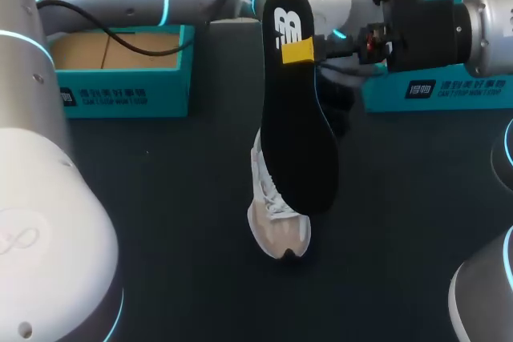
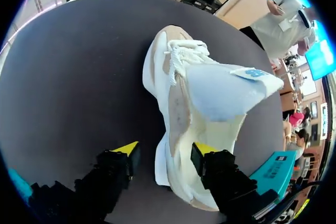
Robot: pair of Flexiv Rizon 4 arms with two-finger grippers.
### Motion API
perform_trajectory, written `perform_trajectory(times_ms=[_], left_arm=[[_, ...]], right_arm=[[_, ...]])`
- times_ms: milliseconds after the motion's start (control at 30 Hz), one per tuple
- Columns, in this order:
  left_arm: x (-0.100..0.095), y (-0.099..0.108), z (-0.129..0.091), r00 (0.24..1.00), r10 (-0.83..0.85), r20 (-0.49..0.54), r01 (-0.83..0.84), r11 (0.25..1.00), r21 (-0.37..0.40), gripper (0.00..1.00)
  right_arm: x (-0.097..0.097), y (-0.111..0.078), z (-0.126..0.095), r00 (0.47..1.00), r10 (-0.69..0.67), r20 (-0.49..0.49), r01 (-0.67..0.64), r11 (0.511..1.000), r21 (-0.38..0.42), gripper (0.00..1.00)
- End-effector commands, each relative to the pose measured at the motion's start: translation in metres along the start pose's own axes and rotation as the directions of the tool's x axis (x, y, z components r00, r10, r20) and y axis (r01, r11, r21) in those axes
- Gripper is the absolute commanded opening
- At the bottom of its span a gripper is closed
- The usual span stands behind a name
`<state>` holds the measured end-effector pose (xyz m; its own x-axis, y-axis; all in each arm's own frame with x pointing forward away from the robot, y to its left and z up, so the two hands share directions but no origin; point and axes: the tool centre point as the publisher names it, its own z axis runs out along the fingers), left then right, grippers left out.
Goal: Take the shoe out of the shoebox, open the shoe tongue, remove and reinsert the insole, then place the shoe into the shoebox
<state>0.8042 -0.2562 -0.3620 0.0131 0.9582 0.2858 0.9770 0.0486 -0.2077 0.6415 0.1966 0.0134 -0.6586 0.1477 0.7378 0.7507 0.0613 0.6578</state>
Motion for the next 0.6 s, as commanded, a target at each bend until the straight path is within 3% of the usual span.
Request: perform_trajectory(times_ms=[33,167,400,600], left_arm=[[0.010,0.001,-0.019,0.997,-0.014,0.081,0.013,1.000,0.011,1.00],[0.011,0.001,-0.041,0.985,-0.027,0.171,0.021,0.999,0.032,1.00],[0.022,0.008,-0.076,0.940,-0.058,0.338,0.038,0.997,0.064,1.00],[0.045,0.010,-0.102,0.876,-0.014,0.481,-0.004,0.999,0.037,1.00]], right_arm=[[-0.001,0.002,0.004,1.000,0.002,0.002,-0.002,1.000,0.002,0.00],[-0.001,0.002,0.004,1.000,0.002,0.002,-0.002,1.000,0.002,0.00],[-0.002,-0.015,-0.037,0.986,0.135,0.099,-0.123,0.985,-0.118,0.00],[-0.013,-0.007,-0.067,0.979,0.160,0.125,-0.138,0.976,-0.170,0.00]])
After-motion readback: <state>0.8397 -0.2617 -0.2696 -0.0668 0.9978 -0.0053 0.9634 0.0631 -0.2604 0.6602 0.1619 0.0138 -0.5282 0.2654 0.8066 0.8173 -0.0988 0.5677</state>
